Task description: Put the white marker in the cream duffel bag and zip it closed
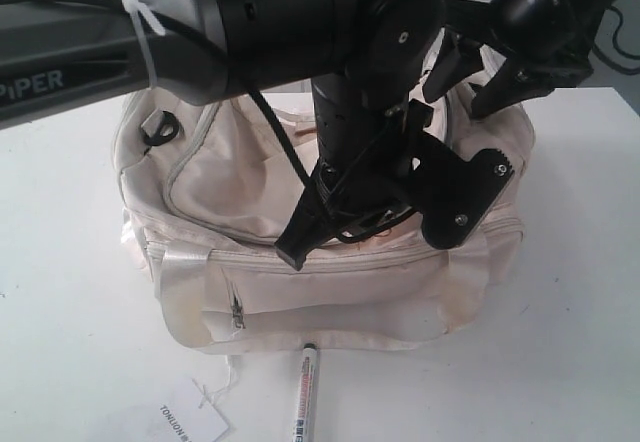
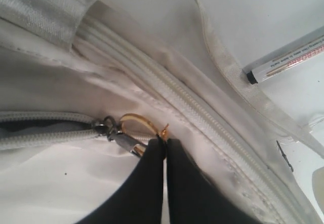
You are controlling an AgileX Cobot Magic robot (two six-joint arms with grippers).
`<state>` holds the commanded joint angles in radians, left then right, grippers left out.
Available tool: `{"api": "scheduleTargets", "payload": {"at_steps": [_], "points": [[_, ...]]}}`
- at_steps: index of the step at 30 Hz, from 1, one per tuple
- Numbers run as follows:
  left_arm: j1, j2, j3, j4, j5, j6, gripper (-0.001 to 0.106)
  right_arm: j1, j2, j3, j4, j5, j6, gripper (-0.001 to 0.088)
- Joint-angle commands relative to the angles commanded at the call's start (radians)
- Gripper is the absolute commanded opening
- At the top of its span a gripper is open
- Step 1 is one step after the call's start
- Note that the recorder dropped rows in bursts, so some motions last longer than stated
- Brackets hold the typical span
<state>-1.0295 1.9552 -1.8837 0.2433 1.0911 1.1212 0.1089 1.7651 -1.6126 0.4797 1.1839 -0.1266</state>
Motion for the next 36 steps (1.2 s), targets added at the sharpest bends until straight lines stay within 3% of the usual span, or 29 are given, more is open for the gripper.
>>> {"api": "scheduleTargets", "payload": {"at_steps": [6,13,15,19,22,36], "points": [[0.0,0.0,0.0,0.0,0.0,0.0,0.0,0.0,-0.01,0.099,0.097,-0.091,-0.009,0.0572],[0.0,0.0,0.0,0.0,0.0,0.0,0.0,0.027,-0.01,0.179,0.102,-0.188,-0.011,0.0548],[0.0,0.0,0.0,0.0,0.0,0.0,0.0,0.031,-0.01,0.183,0.107,-0.198,-0.011,0.0466],[0.0,0.0,0.0,0.0,0.0,0.0,0.0,0.031,-0.01,0.183,0.109,-0.207,-0.011,0.0167],[0.0,0.0,0.0,0.0,0.0,-0.007,0.0,0.031,-0.01,0.183,0.111,-0.22,-0.011,0.0],[0.0,0.0,0.0,0.0,0.107,-0.024,0.0,0.031,-0.06,0.183,0.113,-0.266,-0.007,0.0]]}}
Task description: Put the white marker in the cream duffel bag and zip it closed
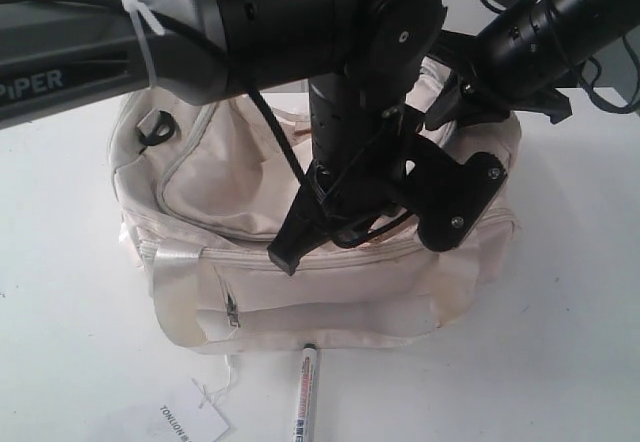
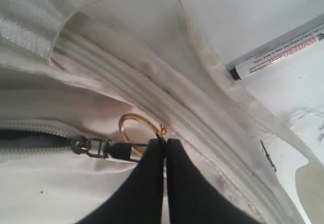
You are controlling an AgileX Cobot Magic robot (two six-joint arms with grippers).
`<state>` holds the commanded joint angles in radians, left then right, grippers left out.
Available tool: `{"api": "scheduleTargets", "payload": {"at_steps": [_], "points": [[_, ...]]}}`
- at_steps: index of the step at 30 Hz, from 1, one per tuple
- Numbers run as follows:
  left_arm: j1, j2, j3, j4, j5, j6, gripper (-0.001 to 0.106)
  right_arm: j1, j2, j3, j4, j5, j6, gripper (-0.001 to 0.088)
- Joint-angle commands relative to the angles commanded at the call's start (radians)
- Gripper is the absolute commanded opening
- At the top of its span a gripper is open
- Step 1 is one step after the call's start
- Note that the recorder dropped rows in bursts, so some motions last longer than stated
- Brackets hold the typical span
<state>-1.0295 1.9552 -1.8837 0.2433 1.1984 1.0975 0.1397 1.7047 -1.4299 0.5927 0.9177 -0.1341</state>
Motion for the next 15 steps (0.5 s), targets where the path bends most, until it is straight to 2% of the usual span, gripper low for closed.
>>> {"api": "scheduleTargets", "payload": {"at_steps": [7,11,15], "points": [[0.0,0.0,0.0,0.016,0.023,-0.007,0.0,0.0,-0.004,0.0,-0.002,-0.002,0.0,0.0],[0.0,0.0,0.0,0.091,0.023,-0.078,0.0,0.0,-0.004,0.0,-0.006,-0.002,0.0,0.0],[0.0,0.0,0.0,0.098,0.023,-0.093,0.0,0.0,-0.004,0.0,-0.006,-0.002,0.0,0.0]]}}
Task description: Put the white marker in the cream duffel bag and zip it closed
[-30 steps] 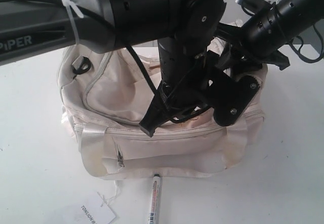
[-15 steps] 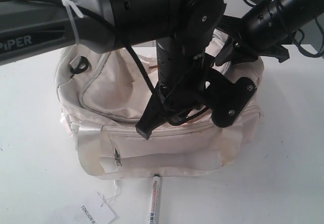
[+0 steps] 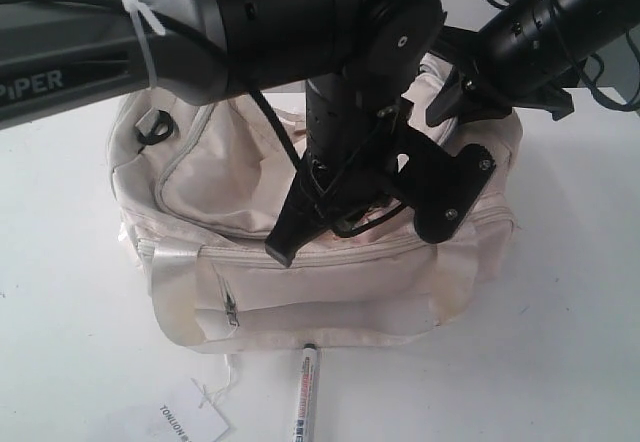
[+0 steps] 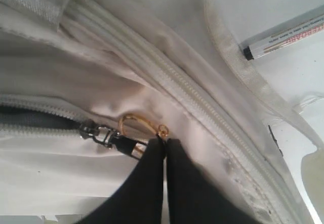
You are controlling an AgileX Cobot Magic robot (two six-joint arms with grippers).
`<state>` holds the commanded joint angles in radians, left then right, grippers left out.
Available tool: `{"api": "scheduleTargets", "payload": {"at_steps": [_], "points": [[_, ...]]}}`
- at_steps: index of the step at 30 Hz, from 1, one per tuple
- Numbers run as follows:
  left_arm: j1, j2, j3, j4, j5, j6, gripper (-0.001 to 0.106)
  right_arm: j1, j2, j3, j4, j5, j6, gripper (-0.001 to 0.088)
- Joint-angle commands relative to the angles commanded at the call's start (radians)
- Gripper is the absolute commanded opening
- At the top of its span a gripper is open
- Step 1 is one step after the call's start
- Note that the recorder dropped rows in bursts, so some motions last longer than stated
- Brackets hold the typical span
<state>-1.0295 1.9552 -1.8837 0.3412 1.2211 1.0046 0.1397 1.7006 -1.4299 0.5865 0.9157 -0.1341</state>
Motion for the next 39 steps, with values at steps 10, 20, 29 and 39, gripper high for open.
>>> {"api": "scheduleTargets", "payload": {"at_steps": [10,20,29,39], "points": [[0.0,0.0,0.0,0.0,0.0,-0.002,0.0,0.0,0.0,0.0,-0.004,-0.002,0.0,0.0],[0.0,-0.002,0.044,0.005,0.0,-0.023,0.0,-0.002,0.0,0.0,-0.02,-0.006,0.002,0.0],[0.0,-0.012,0.047,0.016,0.0,-0.081,0.0,-0.002,0.0,0.0,-0.044,-0.021,0.007,0.0],[0.03,-0.05,0.06,0.014,0.0,-0.115,0.0,-0.002,0.0,0.0,-0.044,-0.027,0.007,0.0]]}}
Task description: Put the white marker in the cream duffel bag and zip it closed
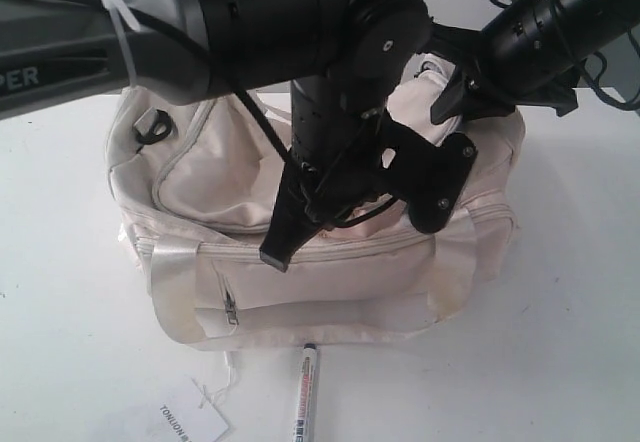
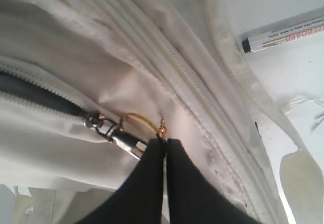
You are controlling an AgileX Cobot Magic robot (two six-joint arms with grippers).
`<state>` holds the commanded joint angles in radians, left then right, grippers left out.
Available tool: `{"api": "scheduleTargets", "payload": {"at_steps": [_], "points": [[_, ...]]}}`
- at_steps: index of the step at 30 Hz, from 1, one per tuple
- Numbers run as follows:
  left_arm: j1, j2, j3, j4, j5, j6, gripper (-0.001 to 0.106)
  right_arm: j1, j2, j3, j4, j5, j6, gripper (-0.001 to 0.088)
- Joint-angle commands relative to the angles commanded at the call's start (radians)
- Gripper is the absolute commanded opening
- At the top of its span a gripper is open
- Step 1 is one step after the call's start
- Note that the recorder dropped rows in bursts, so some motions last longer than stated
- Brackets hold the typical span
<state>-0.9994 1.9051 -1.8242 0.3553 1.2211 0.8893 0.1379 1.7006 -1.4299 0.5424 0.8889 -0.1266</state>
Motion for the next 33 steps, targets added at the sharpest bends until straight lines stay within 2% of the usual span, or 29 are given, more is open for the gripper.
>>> {"api": "scheduleTargets", "payload": {"at_steps": [9,22,28,33], "points": [[0.0,-0.057,0.122,0.016,0.0,-0.003,0.0,0.0,0.0,0.0,-0.001,-0.004,0.0,0.0],[0.005,-0.085,0.137,0.037,0.0,-0.111,0.0,0.0,0.0,0.0,-0.004,-0.004,0.0,0.0],[0.023,-0.096,0.137,0.02,0.0,-0.116,0.0,0.0,0.0,0.0,-0.005,-0.004,0.0,0.0],[0.046,-0.128,0.189,0.016,0.0,-0.134,0.0,0.0,0.0,0.0,-0.009,-0.004,0.0,0.0]]}}
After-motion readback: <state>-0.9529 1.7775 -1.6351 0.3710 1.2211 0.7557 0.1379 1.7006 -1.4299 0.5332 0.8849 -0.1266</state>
